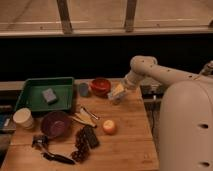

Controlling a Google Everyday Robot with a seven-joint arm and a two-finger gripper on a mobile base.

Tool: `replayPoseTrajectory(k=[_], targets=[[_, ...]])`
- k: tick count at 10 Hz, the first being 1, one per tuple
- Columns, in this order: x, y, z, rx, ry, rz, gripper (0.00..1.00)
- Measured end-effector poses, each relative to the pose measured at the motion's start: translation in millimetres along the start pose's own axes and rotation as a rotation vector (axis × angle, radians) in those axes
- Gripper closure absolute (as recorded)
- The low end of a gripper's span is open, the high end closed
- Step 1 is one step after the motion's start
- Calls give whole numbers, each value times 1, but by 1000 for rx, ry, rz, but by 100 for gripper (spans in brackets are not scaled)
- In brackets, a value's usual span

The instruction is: Wipe purple bowl with towel

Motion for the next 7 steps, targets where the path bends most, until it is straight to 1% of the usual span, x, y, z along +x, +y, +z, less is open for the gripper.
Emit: replayPoseTrajectory(k=[1,2,3,4,7], targets=[[-3,-2,-3,-12,-39,-28,20],[-4,-5,-6,-12,-57,-40,20],[-6,-1,-9,-10,-65,-53,20],[-7,1,-7,-12,-62,-57,20],[-6,0,-7,-11,-61,-55,20]])
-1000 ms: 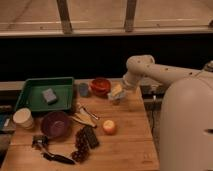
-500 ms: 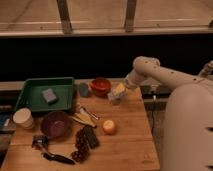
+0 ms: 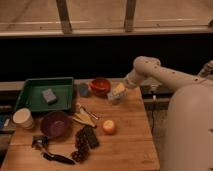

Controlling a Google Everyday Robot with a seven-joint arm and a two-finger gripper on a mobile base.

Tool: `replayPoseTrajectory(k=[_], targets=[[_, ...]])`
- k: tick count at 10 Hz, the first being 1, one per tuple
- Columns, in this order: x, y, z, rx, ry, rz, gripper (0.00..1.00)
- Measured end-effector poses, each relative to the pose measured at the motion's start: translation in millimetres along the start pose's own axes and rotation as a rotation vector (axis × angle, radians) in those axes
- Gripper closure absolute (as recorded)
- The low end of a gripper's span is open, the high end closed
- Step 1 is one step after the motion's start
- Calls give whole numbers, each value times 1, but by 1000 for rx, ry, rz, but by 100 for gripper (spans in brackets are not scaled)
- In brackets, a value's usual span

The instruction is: Wipe purple bowl with towel

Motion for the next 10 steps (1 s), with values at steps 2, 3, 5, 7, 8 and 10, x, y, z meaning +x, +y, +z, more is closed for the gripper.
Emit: replayPoseTrajectory(k=[2,3,5,7,8,10], targets=[[1,4,1,11,2,0,20],[1,4,1,15,2,4,20],[4,4,1,24,7,8,20],[2,5,7,34,9,5,20],[0,4,9,39,1,3,20],[-5,-1,15,47,-23,2,20]])
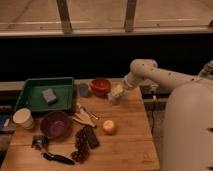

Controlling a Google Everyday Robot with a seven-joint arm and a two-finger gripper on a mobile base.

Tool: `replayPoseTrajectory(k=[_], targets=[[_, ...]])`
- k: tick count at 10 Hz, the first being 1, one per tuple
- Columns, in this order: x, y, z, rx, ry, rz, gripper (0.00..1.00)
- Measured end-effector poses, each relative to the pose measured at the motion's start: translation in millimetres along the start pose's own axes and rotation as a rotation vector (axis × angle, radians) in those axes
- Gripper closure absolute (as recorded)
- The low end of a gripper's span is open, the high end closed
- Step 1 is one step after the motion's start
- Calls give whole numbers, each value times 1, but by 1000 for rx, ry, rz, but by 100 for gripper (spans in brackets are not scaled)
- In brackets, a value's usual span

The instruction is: Wipe purple bowl with towel

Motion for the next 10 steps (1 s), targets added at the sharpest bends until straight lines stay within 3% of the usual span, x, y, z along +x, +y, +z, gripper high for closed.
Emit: replayPoseTrajectory(k=[2,6,8,10], targets=[[-4,-3,5,0,-1,-7,20],[5,0,30,-37,50,-13,20],[11,4,34,-47,54,-11,31],[15,5,29,-34,45,-8,53]])
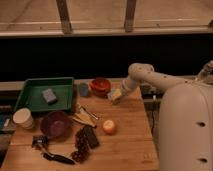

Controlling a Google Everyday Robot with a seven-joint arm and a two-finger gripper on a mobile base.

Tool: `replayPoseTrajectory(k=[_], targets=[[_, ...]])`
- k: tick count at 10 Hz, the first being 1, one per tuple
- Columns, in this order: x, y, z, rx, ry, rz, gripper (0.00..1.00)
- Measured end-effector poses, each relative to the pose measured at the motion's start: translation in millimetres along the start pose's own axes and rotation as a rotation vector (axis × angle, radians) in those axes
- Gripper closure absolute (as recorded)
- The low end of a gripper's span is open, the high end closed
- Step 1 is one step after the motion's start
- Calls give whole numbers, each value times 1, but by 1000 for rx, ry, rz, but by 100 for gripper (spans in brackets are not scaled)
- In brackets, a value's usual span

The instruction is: Wipe purple bowl with towel

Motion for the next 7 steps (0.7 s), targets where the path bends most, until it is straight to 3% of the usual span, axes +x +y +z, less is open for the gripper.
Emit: replayPoseTrajectory(k=[4,5,7], targets=[[-7,8,-12,33,-9,-37,93],[-8,9,-14,37,-9,-44,98],[-12,11,-20,48,-15,-62,100]])
